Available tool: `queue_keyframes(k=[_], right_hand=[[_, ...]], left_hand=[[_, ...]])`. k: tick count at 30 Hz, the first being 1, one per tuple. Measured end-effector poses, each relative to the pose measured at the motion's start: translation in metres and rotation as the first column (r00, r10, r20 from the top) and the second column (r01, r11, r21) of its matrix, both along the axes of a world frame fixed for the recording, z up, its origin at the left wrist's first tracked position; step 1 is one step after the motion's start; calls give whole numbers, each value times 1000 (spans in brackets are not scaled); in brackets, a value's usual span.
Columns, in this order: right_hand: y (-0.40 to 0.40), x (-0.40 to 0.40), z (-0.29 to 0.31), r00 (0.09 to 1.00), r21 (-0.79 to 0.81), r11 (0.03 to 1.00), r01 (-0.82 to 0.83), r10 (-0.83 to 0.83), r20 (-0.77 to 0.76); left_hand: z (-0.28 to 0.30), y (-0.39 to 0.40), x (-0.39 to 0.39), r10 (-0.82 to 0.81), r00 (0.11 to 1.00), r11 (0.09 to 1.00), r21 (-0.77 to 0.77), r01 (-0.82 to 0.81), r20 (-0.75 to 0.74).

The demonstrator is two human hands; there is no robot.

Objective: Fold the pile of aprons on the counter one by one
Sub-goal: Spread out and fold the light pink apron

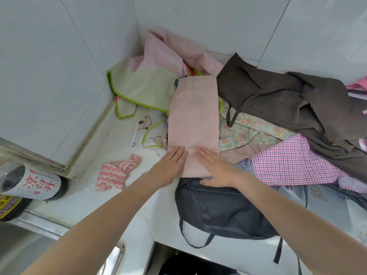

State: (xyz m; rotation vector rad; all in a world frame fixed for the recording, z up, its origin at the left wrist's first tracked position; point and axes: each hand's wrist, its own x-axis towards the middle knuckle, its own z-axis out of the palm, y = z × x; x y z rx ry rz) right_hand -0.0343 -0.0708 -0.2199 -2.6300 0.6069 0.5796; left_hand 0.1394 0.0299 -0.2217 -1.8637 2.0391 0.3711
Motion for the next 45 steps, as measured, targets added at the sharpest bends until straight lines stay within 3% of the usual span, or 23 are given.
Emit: queue_keyframes(k=[5,8,10,12,14,15,18,21,23,25,26,28,30,31,32,33,34,35,37,39,41,42,45], right_hand=[[-19,1,6,997,167,983,71,-69,-18],[-24,-2,15,970,297,929,220,-240,32],[-31,-5,28,893,402,824,400,-449,31],[-36,-8,42,775,513,678,527,-631,37],[-37,-9,50,676,613,548,569,-737,31],[-37,-9,52,644,647,498,577,-765,15],[-34,-10,48,577,716,352,603,-812,-88],[-26,-15,33,602,671,347,655,-776,-187],[-21,-17,22,568,666,294,685,-789,-236],[-19,-16,15,503,671,232,704,-830,-241],[-18,-15,13,493,664,227,712,-835,-243],[-18,-12,11,486,635,242,733,-840,-242],[-18,-10,11,477,612,263,746,-852,-216],[-16,-7,14,489,583,303,754,-852,-189],[-14,-5,18,536,504,411,760,-835,-127],[-13,-5,20,627,345,578,739,-778,-41],[-10,-5,23,742,108,743,660,-668,59],[-8,-7,24,846,-128,840,527,-504,173],[-4,-10,21,920,-360,887,287,-151,361],[-1,-16,18,945,-290,948,128,-28,325],[1,-28,10,994,-105,993,59,-48,102],[0,-33,7,999,-56,997,48,-47,25],[-7,-39,1,995,40,994,97,-97,-3]], left_hand=[[1,-8,22,85,976,996,52,-76,-201],[2,-6,39,222,894,975,80,-207,-390],[5,-4,44,334,778,932,66,-355,-532],[8,-4,44,426,565,834,64,-548,-707],[9,-5,41,481,374,724,119,-680,-793],[7,-5,39,503,329,692,144,-708,-800],[2,0,34,594,351,657,185,-731,-724],[-1,12,28,660,318,642,292,-709,-681],[4,17,22,680,306,634,324,-702,-667],[12,15,15,676,396,645,239,-726,-621],[16,12,10,660,529,678,120,-725,-534],[15,8,2,447,856,818,-268,-509,-260],[9,5,-2,110,988,874,-463,-147,-106],[5,5,-5,-19,999,905,-424,6,-26],[2,4,-8,-76,997,936,-341,80,26],[0,3,-9,-66,997,976,-204,73,39],[1,1,-10,-38,999,995,-91,41,38],[0,-2,-9,-37,999,997,-66,40,35],[-3,-3,-6,-36,999,999,-39,37,28],[1,-4,-3,-16,999,1000,-16,15,-28],[3,-4,0,0,997,1000,17,1,-80],[2,-4,3,21,992,1000,25,-17,-127],[1,-2,22,71,979,995,84,-56,-190]])
